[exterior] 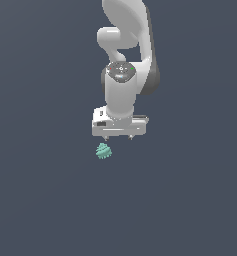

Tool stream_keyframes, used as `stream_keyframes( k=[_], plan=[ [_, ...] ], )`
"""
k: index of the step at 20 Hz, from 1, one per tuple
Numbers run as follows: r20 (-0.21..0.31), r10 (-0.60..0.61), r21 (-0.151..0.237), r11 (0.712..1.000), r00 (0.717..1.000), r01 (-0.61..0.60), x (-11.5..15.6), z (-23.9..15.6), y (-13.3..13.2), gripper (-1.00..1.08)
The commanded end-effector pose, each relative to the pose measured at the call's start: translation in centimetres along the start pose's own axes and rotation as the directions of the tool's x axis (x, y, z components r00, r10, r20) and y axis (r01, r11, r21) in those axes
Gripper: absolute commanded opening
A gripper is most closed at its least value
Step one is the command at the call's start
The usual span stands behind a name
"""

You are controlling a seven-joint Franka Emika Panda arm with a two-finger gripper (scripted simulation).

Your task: Pick up the object and move it to a goal position.

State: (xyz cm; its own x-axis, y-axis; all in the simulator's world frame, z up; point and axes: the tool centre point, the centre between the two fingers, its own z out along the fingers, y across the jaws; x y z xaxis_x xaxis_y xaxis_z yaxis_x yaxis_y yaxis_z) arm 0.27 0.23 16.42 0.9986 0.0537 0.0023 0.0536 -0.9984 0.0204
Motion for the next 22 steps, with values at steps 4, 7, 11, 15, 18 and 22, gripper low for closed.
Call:
stream_keyframes(
  k=[4,7,11,15,18,22],
  plan=[
    [-0.004,-0.002,-0.004,1.0,1.0,0.002,0.1,-0.3,0.0,1.0],
    [-0.016,-0.011,-0.016,1.0,1.0,0.011,0.5,-1.2,0.0,1.0],
    [-0.028,-0.029,-0.029,0.999,0.999,0.028,0.9,-2.1,0.0,1.0],
    [-0.028,-0.03,-0.029,0.999,0.999,0.029,0.9,-2.1,0.0,1.0],
    [-0.027,-0.013,-0.027,1.0,1.0,0.013,0.8,-1.9,0.1,1.0],
    [-0.027,0.029,-0.023,0.999,0.999,-0.029,0.8,-1.6,0.3,1.0]
  ],
)
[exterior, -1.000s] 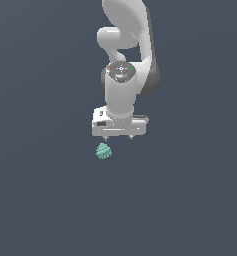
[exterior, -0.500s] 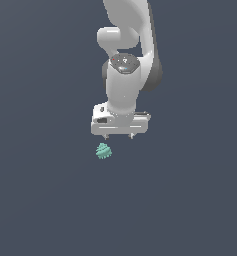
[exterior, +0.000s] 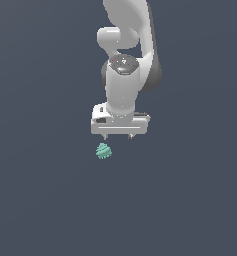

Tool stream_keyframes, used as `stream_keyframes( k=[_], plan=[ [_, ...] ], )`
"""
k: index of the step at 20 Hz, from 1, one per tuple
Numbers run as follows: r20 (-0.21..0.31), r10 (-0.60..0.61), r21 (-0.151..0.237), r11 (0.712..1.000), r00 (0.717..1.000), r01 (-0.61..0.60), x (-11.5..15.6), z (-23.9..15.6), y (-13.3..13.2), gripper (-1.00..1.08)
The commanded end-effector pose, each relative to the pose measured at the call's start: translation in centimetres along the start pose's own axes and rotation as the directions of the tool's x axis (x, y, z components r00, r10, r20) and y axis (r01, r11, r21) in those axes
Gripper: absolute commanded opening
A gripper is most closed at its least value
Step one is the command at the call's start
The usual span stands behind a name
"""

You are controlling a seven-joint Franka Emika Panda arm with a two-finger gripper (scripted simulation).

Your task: Pick up the object and move it to a goal position.

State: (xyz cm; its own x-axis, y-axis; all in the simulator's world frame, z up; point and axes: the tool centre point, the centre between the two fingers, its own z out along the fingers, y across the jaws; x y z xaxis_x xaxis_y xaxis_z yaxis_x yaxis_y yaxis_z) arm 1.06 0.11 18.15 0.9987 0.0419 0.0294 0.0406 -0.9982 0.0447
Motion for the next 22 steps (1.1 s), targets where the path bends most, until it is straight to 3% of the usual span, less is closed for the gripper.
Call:
stream_keyframes(
  k=[1,7,11,16,22],
  plan=[
    [0.001,0.031,0.002,1.0,1.0,-0.031,0.0,0.2,0.1,1.0],
    [0.008,0.149,0.009,0.989,0.989,-0.149,-0.2,1.1,0.6,1.0],
    [0.015,0.259,0.014,0.966,0.966,-0.259,-0.4,1.9,1.0,1.0],
    [0.025,0.411,0.017,0.911,0.912,-0.411,-0.7,3.0,1.7,1.0],
    [0.037,0.579,0.016,0.815,0.815,-0.579,-1.1,4.2,2.6,1.0]
  ],
)
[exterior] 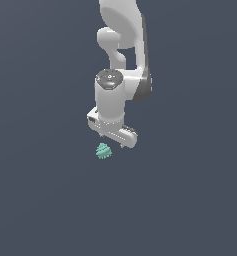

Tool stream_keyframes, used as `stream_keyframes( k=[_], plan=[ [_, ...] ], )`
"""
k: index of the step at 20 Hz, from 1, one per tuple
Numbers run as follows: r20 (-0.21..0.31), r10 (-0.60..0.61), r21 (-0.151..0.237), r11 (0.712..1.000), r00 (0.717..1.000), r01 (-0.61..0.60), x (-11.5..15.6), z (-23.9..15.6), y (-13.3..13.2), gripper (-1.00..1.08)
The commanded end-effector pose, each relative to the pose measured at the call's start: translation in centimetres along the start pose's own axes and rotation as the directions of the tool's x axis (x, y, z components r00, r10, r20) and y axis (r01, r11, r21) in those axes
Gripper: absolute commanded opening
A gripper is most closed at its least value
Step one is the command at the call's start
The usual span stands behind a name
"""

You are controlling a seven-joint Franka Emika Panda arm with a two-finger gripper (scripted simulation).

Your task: Pick up the object and move it to a goal position.

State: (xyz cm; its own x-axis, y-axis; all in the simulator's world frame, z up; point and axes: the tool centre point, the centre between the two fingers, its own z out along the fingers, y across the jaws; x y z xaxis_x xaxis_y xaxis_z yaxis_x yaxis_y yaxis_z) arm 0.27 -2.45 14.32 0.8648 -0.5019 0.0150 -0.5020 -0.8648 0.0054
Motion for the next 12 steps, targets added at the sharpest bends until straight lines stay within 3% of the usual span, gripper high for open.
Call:
stream_keyframes(
  k=[1,6,12],
  plan=[
    [0.003,0.083,0.001,0.997,0.997,-0.083,0.1,0.5,0.4,1.0],
    [0.009,0.243,0.002,0.97,0.97,-0.243,0.2,1.5,1.3,1.0],
    [0.014,0.427,0.0,0.904,0.904,-0.427,0.4,2.7,2.3,1.0]
  ],
)
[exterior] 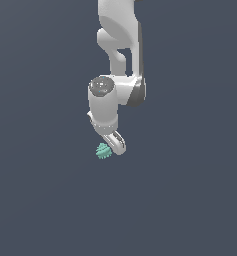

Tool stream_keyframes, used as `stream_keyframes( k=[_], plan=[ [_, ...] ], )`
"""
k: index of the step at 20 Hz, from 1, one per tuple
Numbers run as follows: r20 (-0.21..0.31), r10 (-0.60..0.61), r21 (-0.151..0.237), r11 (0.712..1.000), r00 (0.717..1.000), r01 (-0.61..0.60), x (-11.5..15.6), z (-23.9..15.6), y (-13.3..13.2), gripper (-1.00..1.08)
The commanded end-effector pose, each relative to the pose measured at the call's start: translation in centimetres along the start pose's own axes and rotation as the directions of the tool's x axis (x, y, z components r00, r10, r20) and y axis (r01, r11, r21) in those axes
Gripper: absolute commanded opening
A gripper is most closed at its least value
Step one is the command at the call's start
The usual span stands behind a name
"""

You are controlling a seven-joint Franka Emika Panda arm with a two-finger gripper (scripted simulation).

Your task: Pick up the object and move it to a goal position.

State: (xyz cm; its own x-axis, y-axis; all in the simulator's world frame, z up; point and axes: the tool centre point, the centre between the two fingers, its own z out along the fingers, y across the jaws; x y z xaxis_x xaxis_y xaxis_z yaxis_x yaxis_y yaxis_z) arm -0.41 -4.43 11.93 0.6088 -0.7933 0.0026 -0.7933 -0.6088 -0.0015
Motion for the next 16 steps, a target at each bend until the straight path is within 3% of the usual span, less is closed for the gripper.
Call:
stream_keyframes(
  k=[1,9,16],
  plan=[
    [0.001,0.083,0.0,0.997,0.997,-0.083,0.3,0.5,0.4,1.0],
    [0.003,0.313,-0.002,0.95,0.95,-0.313,1.0,1.8,1.6,1.0],
    [0.002,0.426,-0.002,0.905,0.905,-0.426,1.4,2.4,2.2,1.0]
  ],
)
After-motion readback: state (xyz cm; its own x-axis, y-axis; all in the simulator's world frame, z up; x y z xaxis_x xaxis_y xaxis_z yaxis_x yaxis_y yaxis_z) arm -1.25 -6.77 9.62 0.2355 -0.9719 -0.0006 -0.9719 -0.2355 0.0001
